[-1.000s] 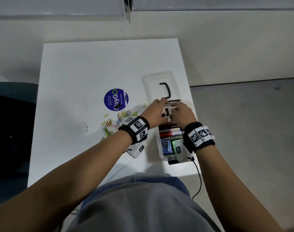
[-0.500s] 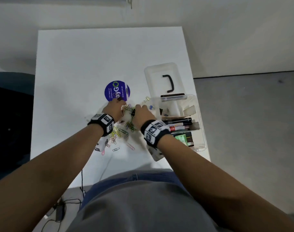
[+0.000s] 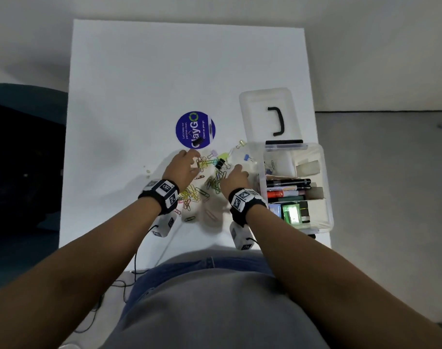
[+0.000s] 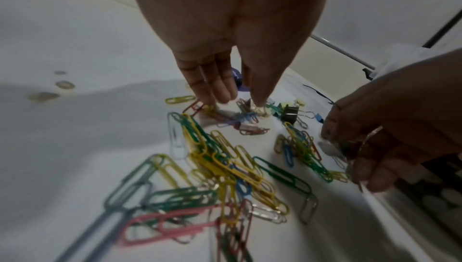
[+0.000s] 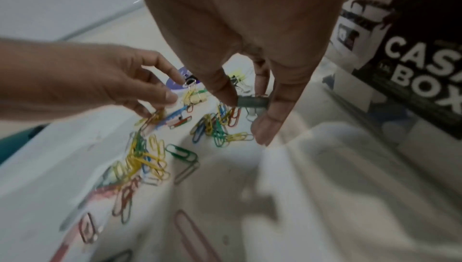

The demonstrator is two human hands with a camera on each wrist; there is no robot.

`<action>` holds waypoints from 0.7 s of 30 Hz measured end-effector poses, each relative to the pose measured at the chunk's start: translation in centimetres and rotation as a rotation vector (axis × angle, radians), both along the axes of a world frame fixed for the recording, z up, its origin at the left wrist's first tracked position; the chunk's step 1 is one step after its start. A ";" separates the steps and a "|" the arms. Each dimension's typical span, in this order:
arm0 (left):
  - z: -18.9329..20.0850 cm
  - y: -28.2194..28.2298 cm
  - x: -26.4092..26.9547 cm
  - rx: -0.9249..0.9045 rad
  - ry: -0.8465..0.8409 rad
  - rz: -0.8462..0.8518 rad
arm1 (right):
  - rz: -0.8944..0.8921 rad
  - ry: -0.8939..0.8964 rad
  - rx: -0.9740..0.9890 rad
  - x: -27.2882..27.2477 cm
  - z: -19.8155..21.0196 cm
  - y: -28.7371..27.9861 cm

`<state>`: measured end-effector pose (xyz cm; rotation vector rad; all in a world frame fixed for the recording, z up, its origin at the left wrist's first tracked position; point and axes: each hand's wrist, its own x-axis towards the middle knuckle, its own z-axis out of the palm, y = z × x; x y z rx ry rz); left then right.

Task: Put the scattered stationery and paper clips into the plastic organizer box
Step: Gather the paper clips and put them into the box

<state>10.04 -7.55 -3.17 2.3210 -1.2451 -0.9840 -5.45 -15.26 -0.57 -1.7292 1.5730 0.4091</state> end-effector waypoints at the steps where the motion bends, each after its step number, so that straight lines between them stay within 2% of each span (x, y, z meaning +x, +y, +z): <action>1: -0.3 -0.2 -0.2 0.001 -0.001 -0.011 | -0.028 -0.019 -0.009 0.2 0.0 -0.1; 5: -1.1 -1.1 -0.8 0.001 -0.044 -0.046 | -0.015 -0.075 -0.045 0.6 0.2 -0.5; 8: -0.7 -0.9 -0.9 -0.021 -0.038 -0.051 | -0.095 -0.070 -0.057 0.9 0.1 -0.9; 14: 1.1 0.9 -0.6 -0.024 0.150 -0.008 | -0.204 -0.100 -0.006 1.7 -1.2 -1.5; 21: 2.9 2.4 0.0 -0.032 0.211 0.085 | -0.074 -0.132 -0.024 2.1 -0.8 -1.8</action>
